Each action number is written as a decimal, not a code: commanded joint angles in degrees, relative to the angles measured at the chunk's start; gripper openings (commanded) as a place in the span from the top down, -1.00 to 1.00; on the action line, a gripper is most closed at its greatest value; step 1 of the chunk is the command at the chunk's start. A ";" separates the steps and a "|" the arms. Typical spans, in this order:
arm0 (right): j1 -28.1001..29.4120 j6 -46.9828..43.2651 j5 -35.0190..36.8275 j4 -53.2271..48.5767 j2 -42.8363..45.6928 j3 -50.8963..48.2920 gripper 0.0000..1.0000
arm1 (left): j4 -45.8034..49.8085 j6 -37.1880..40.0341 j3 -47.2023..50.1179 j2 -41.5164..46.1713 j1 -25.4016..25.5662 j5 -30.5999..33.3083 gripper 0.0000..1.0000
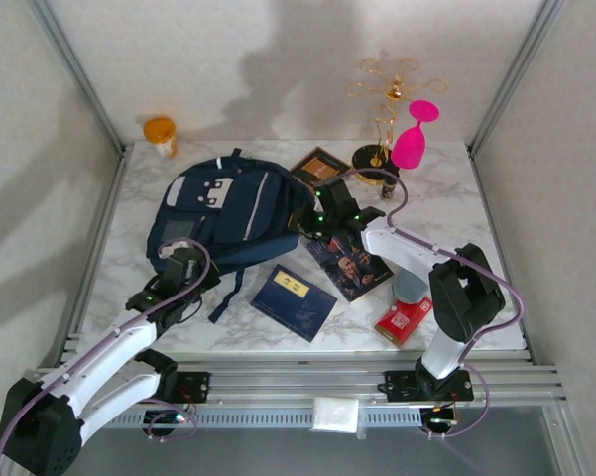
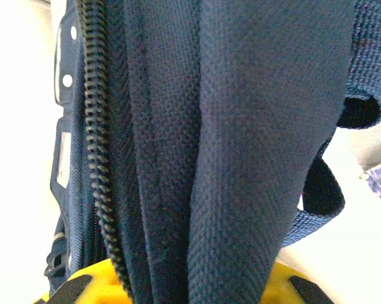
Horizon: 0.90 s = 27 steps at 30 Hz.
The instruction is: Pack the student bag
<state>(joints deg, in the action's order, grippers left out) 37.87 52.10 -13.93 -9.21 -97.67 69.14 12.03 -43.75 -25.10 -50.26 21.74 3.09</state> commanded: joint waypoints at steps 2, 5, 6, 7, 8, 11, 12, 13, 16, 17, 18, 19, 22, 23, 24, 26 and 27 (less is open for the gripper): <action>2.47 2.53 3.13 5.30 2.69 -3.09 0.78 | -2.62 1.09 0.57 -2.85 -4.32 0.77 1.00; 7.50 6.02 5.67 7.29 1.51 -3.82 0.75 | -3.99 3.22 -1.54 -6.07 -7.06 0.93 1.00; 9.11 7.67 6.54 8.76 1.06 -4.20 0.69 | -5.05 4.24 -2.20 -7.44 -8.40 0.56 1.00; 10.51 8.90 6.63 10.74 0.53 -4.37 0.69 | -6.22 5.12 -2.68 -8.85 -9.51 0.13 1.00; 11.92 10.20 6.34 13.32 -0.55 -4.10 0.69 | -7.14 6.11 -3.36 -10.61 -11.01 -0.62 1.00; 15.47 13.18 7.82 14.85 -5.06 0.00 0.42 | -7.52 7.86 -5.87 -14.88 -14.53 -0.11 1.00; 16.22 13.86 8.48 14.84 -6.17 1.03 0.35 | -8.02 8.22 -6.25 -15.52 -15.38 -0.39 1.00; 16.99 14.56 8.90 15.61 -7.21 1.71 0.32 | -8.82 8.82 -6.54 -16.05 -16.03 -0.49 1.00; 18.77 14.62 8.48 16.97 -8.99 3.79 0.07 | -6.83 9.03 -8.21 -17.17 -18.25 1.11 1.00; 19.24 13.49 8.53 16.13 -9.25 4.74 -0.01 | -5.60 9.18 -8.75 -17.15 -18.96 1.62 0.98; 19.62 12.38 8.93 15.06 -8.99 5.32 -0.08 | -4.93 9.64 -8.74 -16.62 -19.71 1.52 0.77; 19.78 11.57 9.29 14.47 -8.42 5.16 -0.16 | -4.59 10.05 -8.50 -15.74 -20.24 1.40 0.59; 19.99 9.68 9.79 14.74 -4.29 0.91 -0.40 | -3.02 10.08 -7.70 -12.15 -21.53 1.44 0.19; 19.97 8.81 10.10 13.95 -2.67 -0.73 -0.47 | -2.21 10.29 -7.57 -11.04 -21.64 1.01 0.10; 19.97 8.20 10.45 12.41 -1.12 -2.00 -0.52 | -1.19 10.60 -7.57 -10.17 -21.65 0.00 0.01; 19.96 6.45 10.51 10.64 1.90 -4.58 -0.61 | 1.63 10.08 -7.69 -9.07 -21.65 -1.26 -0.10; 19.97 5.15 9.99 10.33 3.55 -5.98 -0.66 | 3.16 9.44 -7.61 -8.32 -21.65 -1.75 -0.15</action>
<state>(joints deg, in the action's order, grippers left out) 57.43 61.39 -4.43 2.00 -99.72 65.93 10.39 -34.26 -31.44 -60.45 0.54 3.33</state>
